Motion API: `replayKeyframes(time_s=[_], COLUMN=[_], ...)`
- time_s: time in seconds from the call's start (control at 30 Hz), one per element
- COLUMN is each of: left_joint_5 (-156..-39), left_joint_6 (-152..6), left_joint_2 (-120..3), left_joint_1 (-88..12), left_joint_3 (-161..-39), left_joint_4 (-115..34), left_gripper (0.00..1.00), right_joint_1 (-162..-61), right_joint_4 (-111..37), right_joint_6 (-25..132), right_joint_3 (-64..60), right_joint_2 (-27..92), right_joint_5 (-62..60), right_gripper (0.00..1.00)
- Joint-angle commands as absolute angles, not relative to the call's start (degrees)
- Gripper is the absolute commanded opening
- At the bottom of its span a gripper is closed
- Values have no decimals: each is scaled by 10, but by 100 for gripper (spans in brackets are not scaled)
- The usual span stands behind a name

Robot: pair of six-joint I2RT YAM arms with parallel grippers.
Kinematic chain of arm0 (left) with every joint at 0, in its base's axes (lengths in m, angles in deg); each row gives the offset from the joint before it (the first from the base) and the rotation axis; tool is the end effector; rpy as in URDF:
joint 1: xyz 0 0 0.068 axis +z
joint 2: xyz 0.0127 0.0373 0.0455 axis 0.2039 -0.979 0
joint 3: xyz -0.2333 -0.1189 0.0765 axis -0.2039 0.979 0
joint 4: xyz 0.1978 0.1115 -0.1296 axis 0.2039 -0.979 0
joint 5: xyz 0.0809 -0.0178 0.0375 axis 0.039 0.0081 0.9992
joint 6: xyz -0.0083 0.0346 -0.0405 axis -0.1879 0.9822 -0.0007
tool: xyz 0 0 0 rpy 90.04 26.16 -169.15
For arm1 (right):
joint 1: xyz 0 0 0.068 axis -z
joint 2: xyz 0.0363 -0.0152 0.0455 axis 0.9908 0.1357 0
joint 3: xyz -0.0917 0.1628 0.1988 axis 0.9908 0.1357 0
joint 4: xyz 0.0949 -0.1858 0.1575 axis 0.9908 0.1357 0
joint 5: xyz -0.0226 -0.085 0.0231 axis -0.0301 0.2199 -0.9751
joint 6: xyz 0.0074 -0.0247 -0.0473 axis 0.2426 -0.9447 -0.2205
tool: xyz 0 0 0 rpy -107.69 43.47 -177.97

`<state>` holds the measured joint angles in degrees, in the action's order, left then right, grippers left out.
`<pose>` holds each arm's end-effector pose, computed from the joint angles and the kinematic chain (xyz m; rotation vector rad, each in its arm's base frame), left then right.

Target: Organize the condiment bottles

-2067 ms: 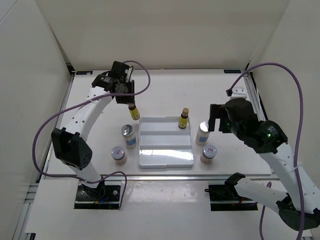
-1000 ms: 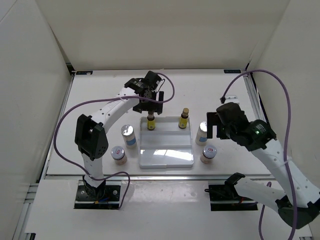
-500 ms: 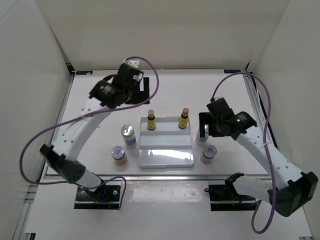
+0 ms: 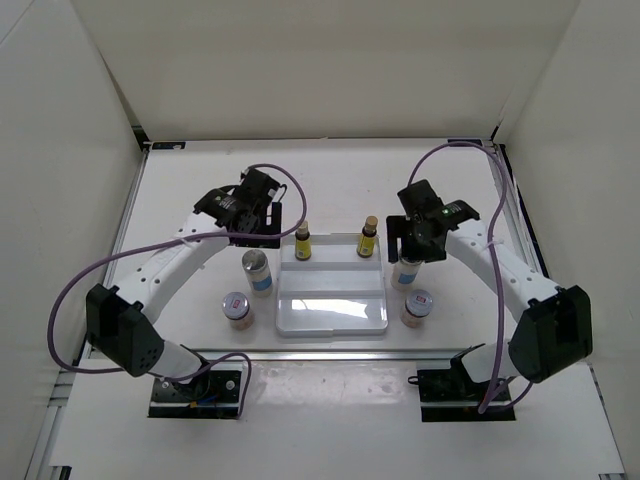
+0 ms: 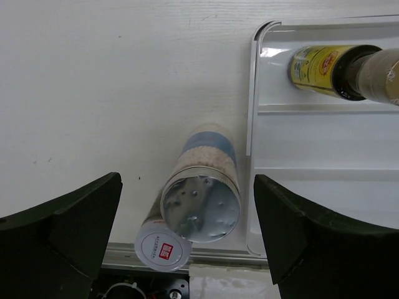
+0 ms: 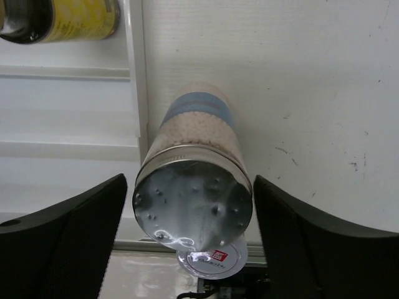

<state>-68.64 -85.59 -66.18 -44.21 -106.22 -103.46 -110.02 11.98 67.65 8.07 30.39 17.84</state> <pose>0.2440 -0.1403 0.3177 0.0901 2.6006 0.1480 0.2438 0.1207 0.2765 -0.0934 2.6356 0.0197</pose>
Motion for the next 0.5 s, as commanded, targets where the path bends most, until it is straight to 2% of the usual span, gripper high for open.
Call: replayKeyframes(time_s=[0.0,0.03,0.07,0.2,0.23,0.33,0.47], left_joint_5=[-690,-696,-696,-696,-696,-691,-691], left_joint_6=[-856,-856,-856,-856,-856,-856,-856], left_joint_2=[-624,-624,-624,-624,-624,-624,-618], left_joint_1=[-437,-437,-437,-437,-437,-437,-437], left_joint_3=[-1055,-1055,-1055,-1050,-1050,-1050,-1045], left_joint_4=[-1003,-1003,-1003,-1003,-1003,-1003,-1003], left_gripper=[97,97,97,97,97,98,100], right_joint_1=[-1096,-1096,-1096,-1096,-1096,-1108,-1122], right_joint_4=[110,110,117,139,145,151,151], right_joint_6=[673,673,673,673,673,666,652], right_joint_3=[47,42,36,13,2,-23,-63], right_joint_2=[305,305,305,298,292,253,197], right_joint_5=[181,181,187,203,209,209,168], right_gripper=[82,78,69,53,45,32,27])
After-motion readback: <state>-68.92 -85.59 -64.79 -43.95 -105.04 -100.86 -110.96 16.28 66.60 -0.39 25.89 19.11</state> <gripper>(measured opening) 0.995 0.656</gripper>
